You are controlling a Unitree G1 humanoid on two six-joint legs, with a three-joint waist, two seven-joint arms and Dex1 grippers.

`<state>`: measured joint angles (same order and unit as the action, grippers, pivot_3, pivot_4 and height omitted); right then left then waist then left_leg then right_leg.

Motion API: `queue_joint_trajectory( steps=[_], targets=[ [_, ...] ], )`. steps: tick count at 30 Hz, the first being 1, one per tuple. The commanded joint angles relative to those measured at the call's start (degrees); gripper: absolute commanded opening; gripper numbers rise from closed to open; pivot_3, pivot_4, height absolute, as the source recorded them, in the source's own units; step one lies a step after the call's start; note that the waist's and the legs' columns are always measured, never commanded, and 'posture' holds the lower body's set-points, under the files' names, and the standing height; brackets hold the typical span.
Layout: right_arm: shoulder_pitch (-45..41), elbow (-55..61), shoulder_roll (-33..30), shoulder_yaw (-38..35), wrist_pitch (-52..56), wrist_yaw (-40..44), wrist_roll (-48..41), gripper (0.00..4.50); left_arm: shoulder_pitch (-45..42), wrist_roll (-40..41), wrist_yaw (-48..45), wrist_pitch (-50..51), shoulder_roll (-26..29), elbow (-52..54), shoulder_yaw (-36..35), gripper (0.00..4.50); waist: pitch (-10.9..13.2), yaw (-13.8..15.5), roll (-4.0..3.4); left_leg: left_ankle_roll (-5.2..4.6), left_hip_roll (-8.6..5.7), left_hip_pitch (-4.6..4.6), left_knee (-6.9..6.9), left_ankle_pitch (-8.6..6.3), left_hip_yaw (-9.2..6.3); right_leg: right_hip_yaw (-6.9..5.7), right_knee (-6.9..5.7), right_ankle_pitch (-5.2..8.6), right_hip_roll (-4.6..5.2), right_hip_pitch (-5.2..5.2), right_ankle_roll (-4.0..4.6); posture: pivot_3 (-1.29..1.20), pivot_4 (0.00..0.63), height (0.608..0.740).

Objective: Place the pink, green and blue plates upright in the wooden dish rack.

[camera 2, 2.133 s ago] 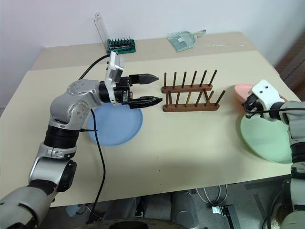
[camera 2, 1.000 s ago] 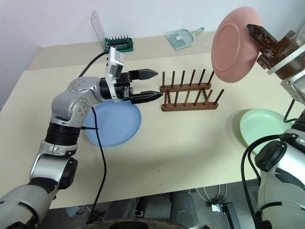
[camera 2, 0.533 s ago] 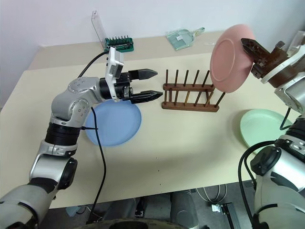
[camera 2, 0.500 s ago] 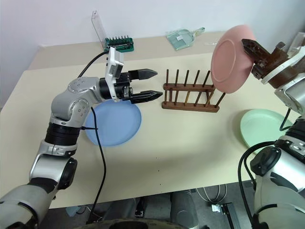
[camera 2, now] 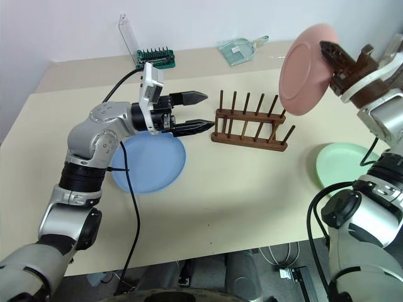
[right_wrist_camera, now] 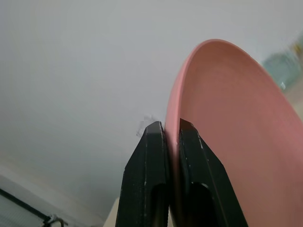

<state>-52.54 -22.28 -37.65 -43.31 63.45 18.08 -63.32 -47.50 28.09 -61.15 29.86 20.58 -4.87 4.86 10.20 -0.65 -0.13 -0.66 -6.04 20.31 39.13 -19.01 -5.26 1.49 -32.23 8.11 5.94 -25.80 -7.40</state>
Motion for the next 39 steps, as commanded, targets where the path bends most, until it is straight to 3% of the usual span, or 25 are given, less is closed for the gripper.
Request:
queue_joint_trajectory(
  steps=[1,18,27,39],
  targets=[
    [-2.4,3.3,0.1,-0.8,-0.6,-4.3,-2.1,0.03,-0.4,0.3,0.4,-0.4,0.3,1.3,-0.6,4.5,0.0,0.1,0.0,0.0,0.0,0.01,0.0,0.0,0.0,0.0,0.0,0.0,0.0,0.0,0.0,0.0,0.15,0.74],
    [2.4,19.9,9.0,-1.2,-3.8,-30.4,-16.0,0.03,-0.3,-0.3,0.7,-1.4,0.1,0.6,-0.5,4.5,0.0,0.0,-0.03,0.0,0.01,0.05,0.01,0.01,-0.01,0.01,-0.02,-0.02,0.0,-0.06,0.02,0.0,0.15,0.74],
    [6.5,24.8,8.0,-0.2,-7.4,-36.5,-25.2,0.03,-0.5,0.0,0.5,-0.7,0.0,0.1,-0.6,4.5,0.0,0.0,-0.06,-0.01,0.01,0.04,0.01,0.01,0.0,0.01,-0.04,-0.03,-0.01,-0.07,0.02,0.0,0.15,0.74],
    [16.2,24.7,5.2,1.3,-11.5,-33.9,-29.5,0.03,-1.0,-0.6,0.5,-1.3,-0.1,-0.7,-0.5,4.5,0.0,0.0,-0.07,-0.14,0.02,0.02,0.01,-0.06,0.03,0.01,-0.04,-0.03,-0.03,-0.03,0.02,0.0,0.15,0.74]
  ],
)
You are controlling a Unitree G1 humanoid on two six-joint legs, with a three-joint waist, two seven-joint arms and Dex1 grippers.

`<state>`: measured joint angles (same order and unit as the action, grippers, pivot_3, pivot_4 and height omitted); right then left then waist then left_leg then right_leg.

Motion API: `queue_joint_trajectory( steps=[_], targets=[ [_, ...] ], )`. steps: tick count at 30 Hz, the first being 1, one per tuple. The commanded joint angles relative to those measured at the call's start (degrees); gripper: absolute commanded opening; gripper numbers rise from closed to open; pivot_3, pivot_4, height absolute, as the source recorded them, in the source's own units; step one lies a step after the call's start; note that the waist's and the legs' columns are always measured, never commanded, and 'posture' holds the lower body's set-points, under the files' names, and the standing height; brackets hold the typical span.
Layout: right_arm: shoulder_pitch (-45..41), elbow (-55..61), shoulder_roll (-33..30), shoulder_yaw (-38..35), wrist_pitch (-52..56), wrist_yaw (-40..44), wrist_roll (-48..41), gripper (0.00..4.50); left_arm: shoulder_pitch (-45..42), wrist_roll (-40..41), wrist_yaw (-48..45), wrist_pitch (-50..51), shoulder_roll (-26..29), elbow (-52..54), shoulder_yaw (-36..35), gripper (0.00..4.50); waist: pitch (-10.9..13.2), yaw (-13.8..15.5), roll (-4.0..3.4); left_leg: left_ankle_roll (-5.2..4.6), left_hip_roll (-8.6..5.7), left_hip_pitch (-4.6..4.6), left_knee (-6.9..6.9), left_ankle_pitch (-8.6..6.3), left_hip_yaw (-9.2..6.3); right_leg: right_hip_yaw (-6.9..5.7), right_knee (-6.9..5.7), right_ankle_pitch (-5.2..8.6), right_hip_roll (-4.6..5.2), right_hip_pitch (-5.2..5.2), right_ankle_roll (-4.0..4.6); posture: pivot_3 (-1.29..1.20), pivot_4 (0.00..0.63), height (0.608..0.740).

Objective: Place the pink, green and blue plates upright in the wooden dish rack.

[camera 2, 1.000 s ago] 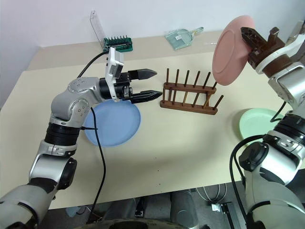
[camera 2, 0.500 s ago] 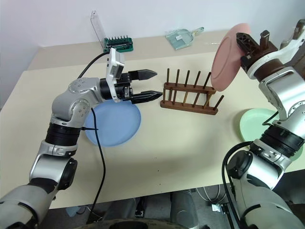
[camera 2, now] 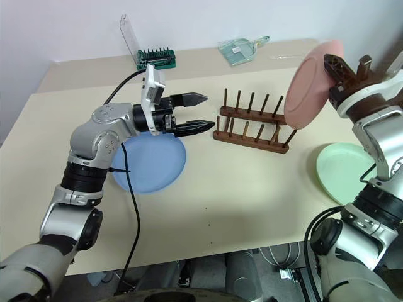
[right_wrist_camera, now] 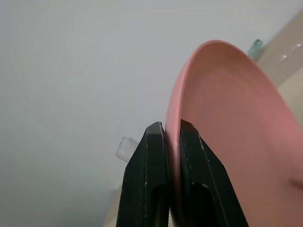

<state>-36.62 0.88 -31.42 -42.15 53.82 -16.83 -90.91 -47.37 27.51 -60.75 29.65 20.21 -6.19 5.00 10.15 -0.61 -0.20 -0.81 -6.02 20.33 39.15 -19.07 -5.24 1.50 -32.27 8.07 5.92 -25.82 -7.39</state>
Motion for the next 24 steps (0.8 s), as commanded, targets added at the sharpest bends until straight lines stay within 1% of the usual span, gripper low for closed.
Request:
queue_joint_trajectory(
  steps=[1,5,11,14,21,24],
  targets=[
    [0.7,1.6,-0.9,0.4,-2.3,1.2,-2.0,0.03,-1.2,-0.1,0.1,-1.1,0.2,0.5,-0.7,4.5,0.0,0.0,0.0,0.0,0.0,0.0,0.0,0.0,0.0,0.01,0.0,0.0,0.0,0.0,0.0,0.0,0.15,0.74],
    [1.2,1.7,-1.1,1.8,-3.6,1.4,-2.1,0.03,-1.5,0.0,0.2,-0.8,0.1,0.4,-0.8,4.5,0.0,0.0,0.0,0.0,0.0,0.0,0.0,0.0,0.0,0.0,0.0,0.0,0.0,0.0,0.0,0.0,0.15,0.74],
    [-3.5,-0.8,-2.7,3.2,-6.4,0.7,-1.4,0.03,-1.5,-0.1,0.1,-1.0,-0.1,0.3,-0.7,4.5,0.0,0.0,-0.01,0.01,0.0,-0.01,0.0,0.01,0.03,0.02,0.0,0.0,0.0,-0.01,0.0,0.0,0.15,0.74],
    [-3.9,-0.6,-3.2,4.2,-6.5,-0.5,-1.3,0.03,-1.5,-0.2,0.4,-0.9,-0.3,0.4,-0.9,4.5,0.0,0.0,0.0,0.01,0.01,-0.01,-0.01,0.01,0.01,0.02,0.01,0.0,-0.02,-0.01,0.0,0.0,0.15,0.74],
    [-1.8,4.4,-0.3,5.1,-9.9,-10.9,-5.3,0.03,-0.2,0.1,0.6,-0.5,0.2,1.7,-1.2,4.5,0.0,0.0,0.0,0.05,0.02,0.0,-0.01,0.03,0.0,0.02,0.01,0.0,-0.01,-0.01,0.01,0.0,0.15,0.74],
    [-0.9,7.5,0.1,5.9,-11.6,-14.0,-6.6,0.03,0.0,0.6,0.7,0.0,0.2,1.8,-1.4,4.5,0.0,0.0,0.0,0.04,0.01,0.01,0.0,0.02,0.0,0.02,0.01,0.0,-0.01,-0.01,0.01,0.0,0.15,0.74]
  ],
)
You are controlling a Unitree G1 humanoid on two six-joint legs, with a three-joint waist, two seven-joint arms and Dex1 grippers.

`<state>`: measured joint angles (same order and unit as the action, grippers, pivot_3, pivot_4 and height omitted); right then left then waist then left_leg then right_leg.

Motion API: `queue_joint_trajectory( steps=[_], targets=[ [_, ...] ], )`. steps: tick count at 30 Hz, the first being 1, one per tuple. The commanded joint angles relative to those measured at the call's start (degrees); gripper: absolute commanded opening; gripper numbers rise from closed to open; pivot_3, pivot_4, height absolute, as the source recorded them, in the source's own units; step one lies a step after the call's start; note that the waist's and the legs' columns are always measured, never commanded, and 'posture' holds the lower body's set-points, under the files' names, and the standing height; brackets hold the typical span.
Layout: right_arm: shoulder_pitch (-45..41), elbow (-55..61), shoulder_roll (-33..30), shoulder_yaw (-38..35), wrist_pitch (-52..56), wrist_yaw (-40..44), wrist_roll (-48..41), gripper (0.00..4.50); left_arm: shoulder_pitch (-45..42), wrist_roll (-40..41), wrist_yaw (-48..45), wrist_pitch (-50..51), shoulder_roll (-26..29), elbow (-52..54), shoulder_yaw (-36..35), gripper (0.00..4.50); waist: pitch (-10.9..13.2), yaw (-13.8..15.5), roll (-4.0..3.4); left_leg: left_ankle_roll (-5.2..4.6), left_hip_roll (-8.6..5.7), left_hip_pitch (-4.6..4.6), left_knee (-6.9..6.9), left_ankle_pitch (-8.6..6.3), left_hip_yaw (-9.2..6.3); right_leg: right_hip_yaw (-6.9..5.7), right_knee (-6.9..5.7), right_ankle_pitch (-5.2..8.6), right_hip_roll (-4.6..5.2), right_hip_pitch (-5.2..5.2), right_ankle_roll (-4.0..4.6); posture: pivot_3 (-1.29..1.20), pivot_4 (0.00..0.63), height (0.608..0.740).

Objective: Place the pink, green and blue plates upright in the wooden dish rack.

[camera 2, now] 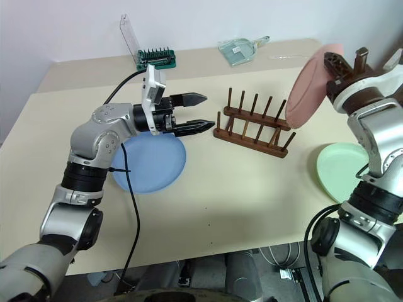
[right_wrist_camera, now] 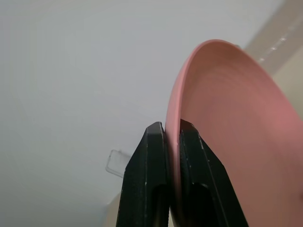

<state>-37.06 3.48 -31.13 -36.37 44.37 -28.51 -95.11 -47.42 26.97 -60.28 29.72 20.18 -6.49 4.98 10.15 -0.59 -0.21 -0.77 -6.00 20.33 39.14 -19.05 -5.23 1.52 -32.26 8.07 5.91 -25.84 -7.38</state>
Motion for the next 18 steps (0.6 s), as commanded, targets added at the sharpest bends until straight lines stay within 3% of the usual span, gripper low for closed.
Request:
queue_joint_trajectory(
  steps=[1,18],
  targets=[
    [-1.1,5.2,-0.4,0.1,-3.0,-3.7,-2.7,0.03,0.1,1.1,0.2,-0.1,0.2,2.0,-1.3,4.5,0.0,0.0,0.0,0.0,0.0,0.0,0.0,0.0,0.0,0.0,0.0,0.0,0.0,0.0,0.0,0.0,0.15,0.74],
    [2.4,13.0,0.0,5.3,-10.2,-11.8,-9.5,0.03,-0.4,1.4,-0.1,0.3,-0.2,1.1,-1.1,4.5,0.0,-0.1,0.0,-0.14,0.01,-0.02,0.0,-0.07,0.01,0.0,0.0,0.0,-0.02,0.0,0.0,0.0,0.15,0.74]
  ],
)
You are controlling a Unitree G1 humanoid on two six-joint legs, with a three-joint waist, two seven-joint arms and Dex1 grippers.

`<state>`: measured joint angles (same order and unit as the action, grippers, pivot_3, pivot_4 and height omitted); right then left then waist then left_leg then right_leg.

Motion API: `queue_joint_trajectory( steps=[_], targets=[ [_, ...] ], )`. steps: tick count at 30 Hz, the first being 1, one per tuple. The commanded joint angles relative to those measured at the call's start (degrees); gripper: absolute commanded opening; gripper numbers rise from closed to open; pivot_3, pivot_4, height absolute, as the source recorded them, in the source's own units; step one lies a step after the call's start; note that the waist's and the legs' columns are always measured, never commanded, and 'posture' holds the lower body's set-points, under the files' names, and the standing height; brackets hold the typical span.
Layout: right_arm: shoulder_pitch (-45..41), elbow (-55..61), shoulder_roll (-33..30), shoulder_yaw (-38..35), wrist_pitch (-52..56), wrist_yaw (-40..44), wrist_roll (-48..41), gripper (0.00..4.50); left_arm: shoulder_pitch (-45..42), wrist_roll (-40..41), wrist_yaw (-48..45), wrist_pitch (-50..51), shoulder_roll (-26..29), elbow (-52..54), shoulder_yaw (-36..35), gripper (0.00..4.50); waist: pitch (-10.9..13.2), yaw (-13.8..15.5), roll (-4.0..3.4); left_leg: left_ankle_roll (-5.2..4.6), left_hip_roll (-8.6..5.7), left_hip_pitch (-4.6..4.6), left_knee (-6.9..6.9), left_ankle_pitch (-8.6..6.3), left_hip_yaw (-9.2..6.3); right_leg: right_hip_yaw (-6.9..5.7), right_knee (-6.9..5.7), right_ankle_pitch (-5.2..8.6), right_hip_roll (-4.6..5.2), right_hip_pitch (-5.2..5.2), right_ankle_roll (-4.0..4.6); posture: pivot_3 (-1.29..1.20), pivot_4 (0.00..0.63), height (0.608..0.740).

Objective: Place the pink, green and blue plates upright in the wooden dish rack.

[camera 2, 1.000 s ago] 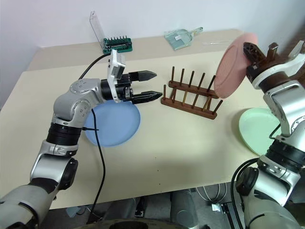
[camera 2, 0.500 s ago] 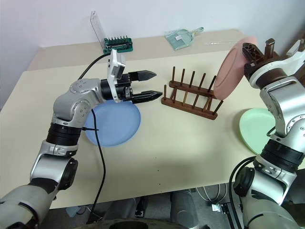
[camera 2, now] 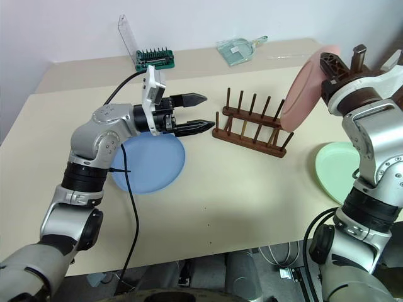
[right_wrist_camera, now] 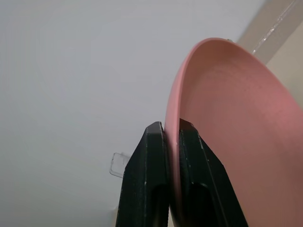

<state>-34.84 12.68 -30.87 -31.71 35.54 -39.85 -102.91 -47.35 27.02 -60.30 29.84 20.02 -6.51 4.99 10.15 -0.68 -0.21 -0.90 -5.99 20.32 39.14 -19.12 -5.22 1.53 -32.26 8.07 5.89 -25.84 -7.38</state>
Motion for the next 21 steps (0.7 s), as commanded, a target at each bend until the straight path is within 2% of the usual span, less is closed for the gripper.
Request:
queue_joint_trajectory(
  steps=[1,11,15,21],
  targets=[
    [0.8,4.2,-0.2,0.9,-1.5,-0.5,-1.7,0.03,-0.5,1.5,-0.1,0.4,-0.1,1.1,-1.2,4.5,0.0,0.0,0.0,0.0,0.0,0.0,0.0,0.0,0.0,0.0,0.0,0.0,0.0,0.0,0.0,0.0,0.15,0.74],
    [6.4,7.3,1.6,2.0,-4.9,0.9,-2.1,0.03,-0.5,1.0,-0.5,0.0,0.4,1.2,-0.9,4.5,0.0,0.0,0.0,-0.02,0.0,0.0,0.0,-0.01,0.0,0.0,0.0,0.0,-0.01,0.01,0.0,0.0,0.15,0.74],
    [10.7,6.8,1.8,3.6,-3.3,4.6,-0.1,0.03,-0.9,0.9,-0.6,0.0,0.3,0.9,-1.0,4.5,0.0,0.1,0.0,-0.02,0.0,-0.01,0.0,-0.01,0.0,0.0,0.0,0.0,-0.01,0.01,0.0,0.0,0.15,0.74],
    [12.5,1.5,-0.1,3.5,-1.9,11.1,2.3,0.03,-1.1,0.7,-0.3,0.1,0.2,0.9,-0.9,4.5,0.0,0.1,0.01,-0.04,0.0,-0.06,0.01,-0.02,0.02,0.01,0.01,0.0,-0.01,0.07,0.0,0.0,0.15,0.74]
  ],
)
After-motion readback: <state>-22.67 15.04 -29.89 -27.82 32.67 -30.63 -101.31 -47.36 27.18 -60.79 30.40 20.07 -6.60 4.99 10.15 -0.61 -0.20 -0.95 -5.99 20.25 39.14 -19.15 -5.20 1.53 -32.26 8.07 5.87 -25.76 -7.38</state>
